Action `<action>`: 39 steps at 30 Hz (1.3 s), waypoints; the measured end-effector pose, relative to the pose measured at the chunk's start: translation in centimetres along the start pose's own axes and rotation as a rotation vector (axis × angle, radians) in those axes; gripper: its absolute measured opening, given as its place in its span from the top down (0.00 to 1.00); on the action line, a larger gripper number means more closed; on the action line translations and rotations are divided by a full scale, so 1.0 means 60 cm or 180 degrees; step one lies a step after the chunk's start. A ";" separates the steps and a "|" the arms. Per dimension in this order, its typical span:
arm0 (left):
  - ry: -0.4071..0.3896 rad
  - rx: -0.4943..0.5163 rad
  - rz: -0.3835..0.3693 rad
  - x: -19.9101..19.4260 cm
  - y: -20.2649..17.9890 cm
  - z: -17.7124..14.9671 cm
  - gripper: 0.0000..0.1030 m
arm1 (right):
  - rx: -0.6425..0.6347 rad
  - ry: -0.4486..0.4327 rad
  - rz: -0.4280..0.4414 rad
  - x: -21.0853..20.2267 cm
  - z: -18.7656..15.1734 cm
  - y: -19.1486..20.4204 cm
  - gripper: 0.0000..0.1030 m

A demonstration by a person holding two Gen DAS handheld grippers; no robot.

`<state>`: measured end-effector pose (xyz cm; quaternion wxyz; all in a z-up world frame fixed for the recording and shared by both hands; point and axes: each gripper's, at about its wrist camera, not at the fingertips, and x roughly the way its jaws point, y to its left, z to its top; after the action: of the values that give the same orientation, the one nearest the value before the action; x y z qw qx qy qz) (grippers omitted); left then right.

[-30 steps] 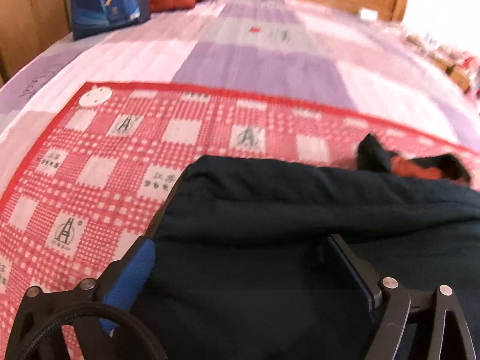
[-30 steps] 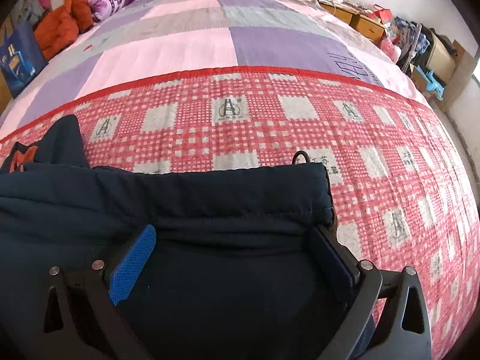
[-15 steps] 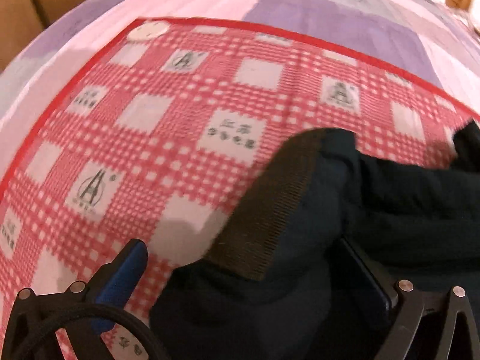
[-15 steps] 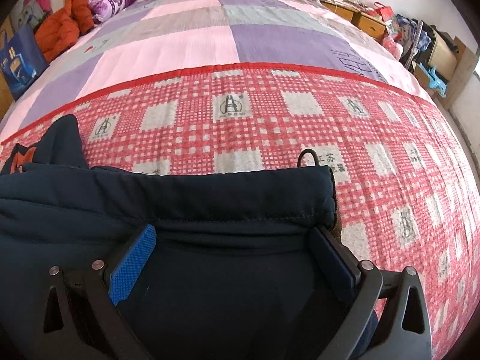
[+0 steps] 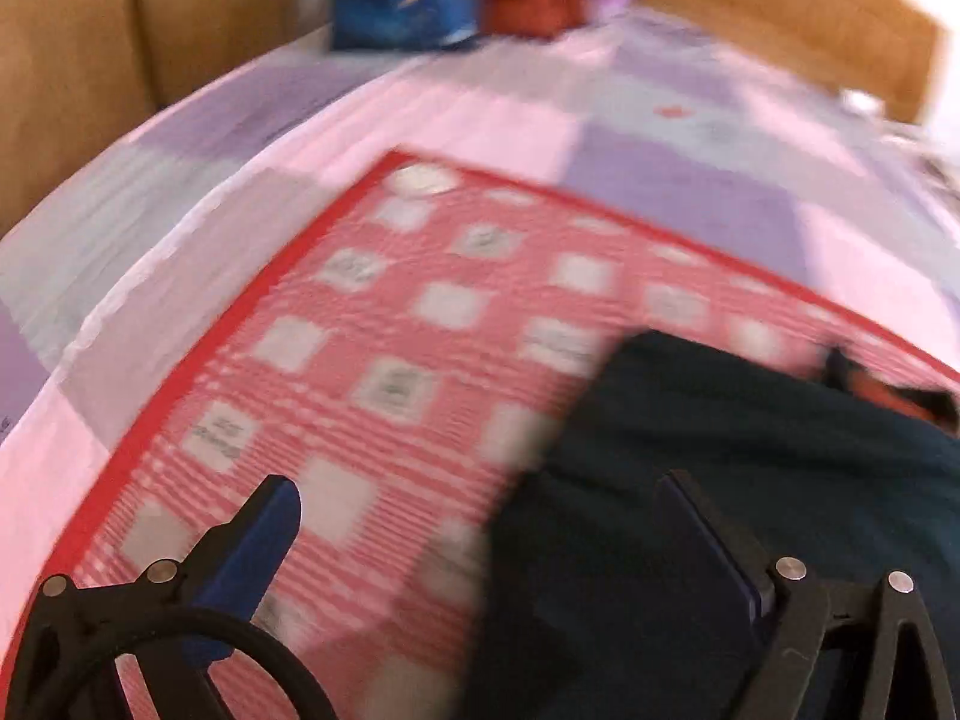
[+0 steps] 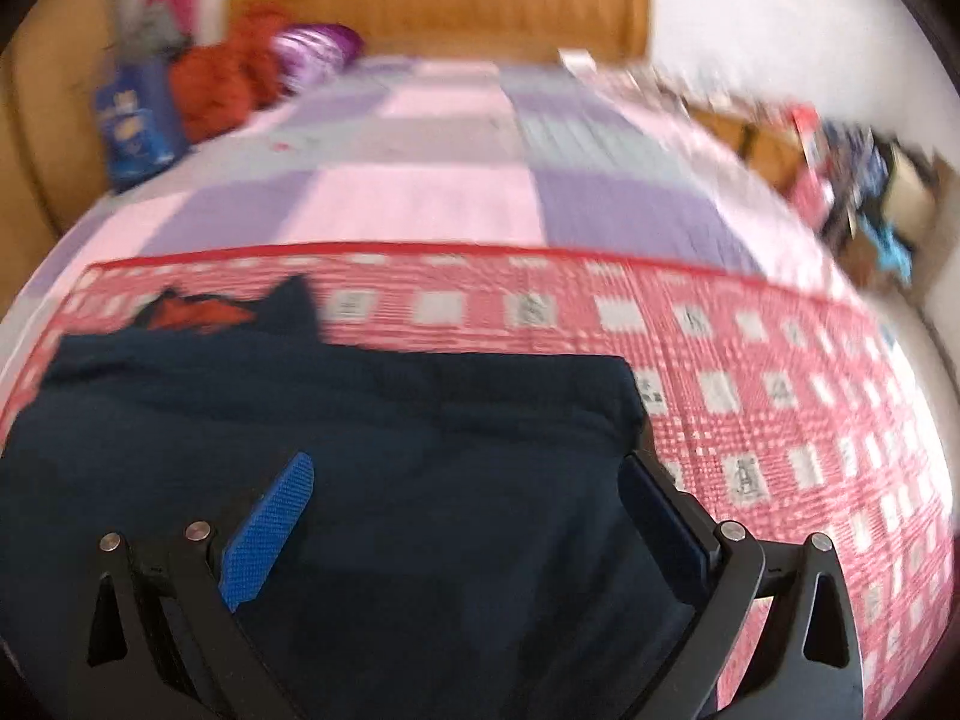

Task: Fold large clothes

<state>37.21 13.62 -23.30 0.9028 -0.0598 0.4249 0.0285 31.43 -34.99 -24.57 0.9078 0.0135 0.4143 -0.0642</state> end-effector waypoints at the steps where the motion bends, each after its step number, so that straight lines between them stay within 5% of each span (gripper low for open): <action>1: -0.0008 0.0124 -0.0143 -0.021 -0.029 -0.023 0.05 | -0.0080 -0.0038 0.0042 -0.020 -0.013 0.022 0.00; 5: 0.0098 0.0684 -0.0702 -0.073 -0.163 -0.133 0.05 | -0.0277 0.0046 0.0268 -0.061 -0.083 0.132 0.00; 9: 0.0220 0.1071 -0.0684 -0.059 -0.228 -0.208 0.02 | -0.0622 0.0124 0.0274 -0.062 -0.145 0.210 0.00; 12: 0.0137 0.0972 -0.0578 -0.042 -0.188 -0.208 0.00 | -0.0327 0.0166 0.0203 -0.056 -0.160 0.137 0.00; 17: 0.0213 0.0715 -0.0253 -0.026 -0.085 -0.187 0.00 | 0.0204 0.0273 -0.0364 -0.052 -0.187 -0.067 0.00; 21: 0.0346 0.0476 0.0241 -0.006 0.008 -0.184 0.00 | 0.0695 0.0483 -0.0310 -0.049 -0.223 -0.183 0.00; 23: 0.0498 0.0169 0.0168 0.005 0.051 -0.186 0.00 | 0.0407 0.0433 -0.0494 -0.055 -0.225 -0.176 0.00; 27: 0.0457 0.0421 0.0331 0.005 0.033 -0.189 0.00 | 0.0337 0.0438 -0.0497 -0.044 -0.230 -0.171 0.00; 31: 0.0536 0.0279 0.0384 0.008 0.037 -0.182 0.00 | 0.0440 0.0465 -0.0460 -0.037 -0.220 -0.172 0.00; 33: 0.0458 0.0316 0.0502 -0.017 0.023 -0.183 0.04 | 0.0302 0.0362 -0.0780 -0.065 -0.207 -0.159 0.00; 35: 0.0329 0.0348 0.0334 -0.056 0.003 -0.194 0.04 | 0.0197 0.0100 -0.0835 -0.114 -0.202 -0.127 0.00; 39: 0.0128 0.0740 -0.0207 -0.126 -0.100 -0.241 0.04 | -0.0036 -0.0125 -0.0461 -0.179 -0.220 -0.025 0.00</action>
<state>21.96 5.74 -26.14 0.8954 0.0310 0.4412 -0.0515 14.36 -34.34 -25.07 0.9087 -0.0229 0.3967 -0.1277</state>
